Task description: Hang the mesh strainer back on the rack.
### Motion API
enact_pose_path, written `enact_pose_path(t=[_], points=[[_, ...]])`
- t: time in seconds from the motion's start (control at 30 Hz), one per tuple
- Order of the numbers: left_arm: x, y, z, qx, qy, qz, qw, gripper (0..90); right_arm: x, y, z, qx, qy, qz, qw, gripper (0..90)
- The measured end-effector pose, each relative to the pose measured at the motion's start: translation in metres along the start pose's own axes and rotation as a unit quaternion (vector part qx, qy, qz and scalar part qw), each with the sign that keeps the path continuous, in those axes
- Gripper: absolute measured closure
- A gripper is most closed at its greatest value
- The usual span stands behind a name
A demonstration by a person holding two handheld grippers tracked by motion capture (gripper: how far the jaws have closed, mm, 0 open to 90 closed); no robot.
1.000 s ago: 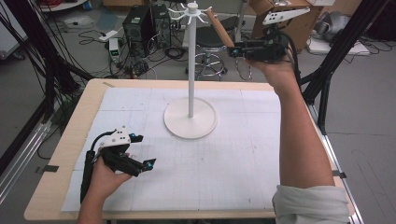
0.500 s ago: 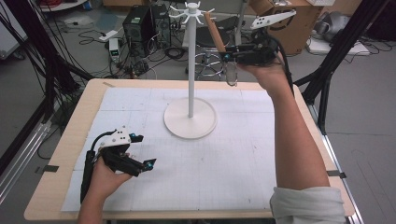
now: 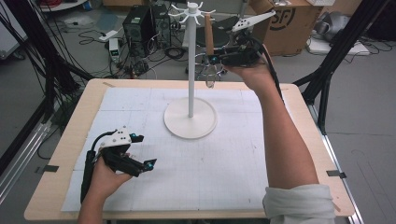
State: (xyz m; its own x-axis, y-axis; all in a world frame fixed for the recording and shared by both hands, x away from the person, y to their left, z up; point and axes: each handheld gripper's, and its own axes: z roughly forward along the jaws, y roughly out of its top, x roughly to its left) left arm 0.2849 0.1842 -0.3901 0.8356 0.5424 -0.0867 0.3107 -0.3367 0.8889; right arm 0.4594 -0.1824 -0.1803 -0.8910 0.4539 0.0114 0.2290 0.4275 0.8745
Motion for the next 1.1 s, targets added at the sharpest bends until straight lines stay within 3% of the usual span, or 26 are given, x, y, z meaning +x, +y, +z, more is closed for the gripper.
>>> enact_pose_path(t=[0.37,0.53,0.9,1.1], points=[[0.0,0.0,0.0,-0.001,-0.002,-0.002,1.0,1.7,0.001,0.002,0.005,0.003,0.006,0.004,1.0,67.1],[0.0,0.0,0.0,0.002,0.0,-0.002,1.0,1.7,0.002,0.001,0.002,-0.003,-0.002,0.004,1.0,49.8],[0.0,-0.001,0.001,0.003,0.0,-0.001,1.0,1.6,0.006,-0.007,-0.009,0.005,-0.016,-0.001,0.9999,41.2],[0.0,-0.001,0.001,0.002,-0.001,-0.003,1.0,1.6,0.01,-0.015,-0.017,-0.005,-0.022,-0.006,0.9997,32.9]])
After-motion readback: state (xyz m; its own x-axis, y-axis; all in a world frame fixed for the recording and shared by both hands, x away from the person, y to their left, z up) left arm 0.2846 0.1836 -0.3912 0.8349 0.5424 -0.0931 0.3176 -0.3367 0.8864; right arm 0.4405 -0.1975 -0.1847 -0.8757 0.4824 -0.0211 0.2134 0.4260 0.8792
